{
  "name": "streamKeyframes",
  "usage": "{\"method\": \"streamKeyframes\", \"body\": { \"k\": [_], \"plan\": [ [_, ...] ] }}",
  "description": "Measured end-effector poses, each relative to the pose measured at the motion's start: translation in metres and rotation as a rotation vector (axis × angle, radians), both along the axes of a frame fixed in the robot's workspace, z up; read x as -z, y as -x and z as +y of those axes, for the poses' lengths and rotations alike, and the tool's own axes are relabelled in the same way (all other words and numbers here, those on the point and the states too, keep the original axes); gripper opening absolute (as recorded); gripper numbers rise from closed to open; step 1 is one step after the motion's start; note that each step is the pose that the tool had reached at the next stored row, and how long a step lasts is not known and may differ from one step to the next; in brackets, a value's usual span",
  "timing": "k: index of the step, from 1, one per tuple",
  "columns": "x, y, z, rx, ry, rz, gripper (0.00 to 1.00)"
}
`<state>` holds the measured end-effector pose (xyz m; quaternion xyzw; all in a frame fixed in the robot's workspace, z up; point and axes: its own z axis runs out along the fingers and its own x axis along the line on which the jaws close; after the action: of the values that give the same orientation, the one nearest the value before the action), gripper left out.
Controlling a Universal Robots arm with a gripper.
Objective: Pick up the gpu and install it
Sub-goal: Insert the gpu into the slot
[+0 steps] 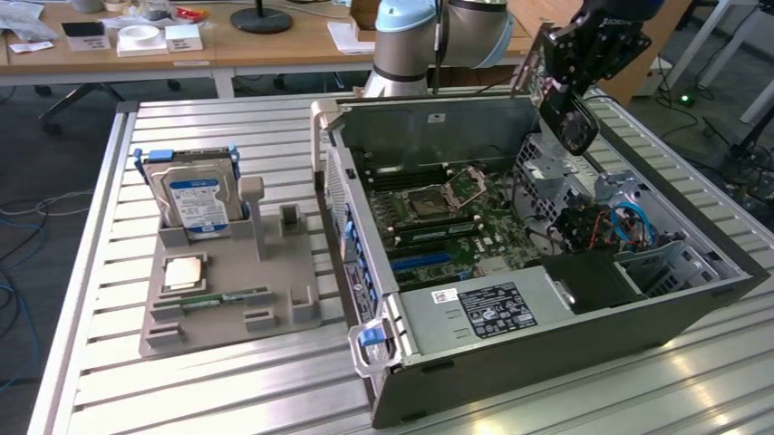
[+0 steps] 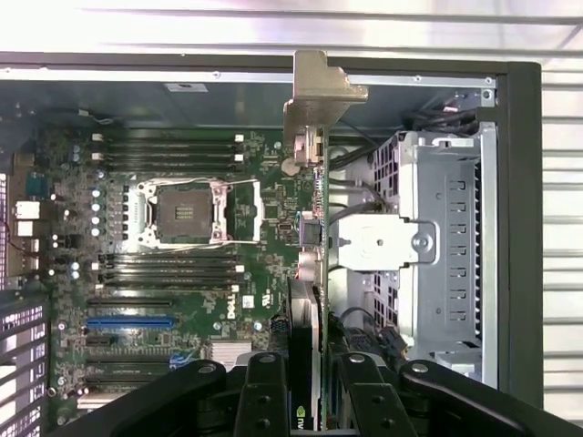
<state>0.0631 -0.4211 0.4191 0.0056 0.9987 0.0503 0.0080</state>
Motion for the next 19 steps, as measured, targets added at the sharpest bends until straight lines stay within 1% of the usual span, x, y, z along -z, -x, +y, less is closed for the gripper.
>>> {"method": "streamKeyframes", "body": {
  "k": [10, 11, 13, 14, 19],
  "plan": [
    [0.0, 0.0007, 0.0, -0.077, -0.0001, -0.0001, 0.26],
    [0.0, 0.0007, 0.0, -0.096, -0.0001, -0.0001, 0.26],
    [0.0, 0.0007, 0.0, -0.118, 0.0, 0.0, 0.26],
    [0.0, 0.0007, 0.0, -0.14, -0.0001, 0.0, 0.26],
    [0.0, 0.0007, 0.0, -0.2, 0.0, 0.0, 0.26]
  ]
}}
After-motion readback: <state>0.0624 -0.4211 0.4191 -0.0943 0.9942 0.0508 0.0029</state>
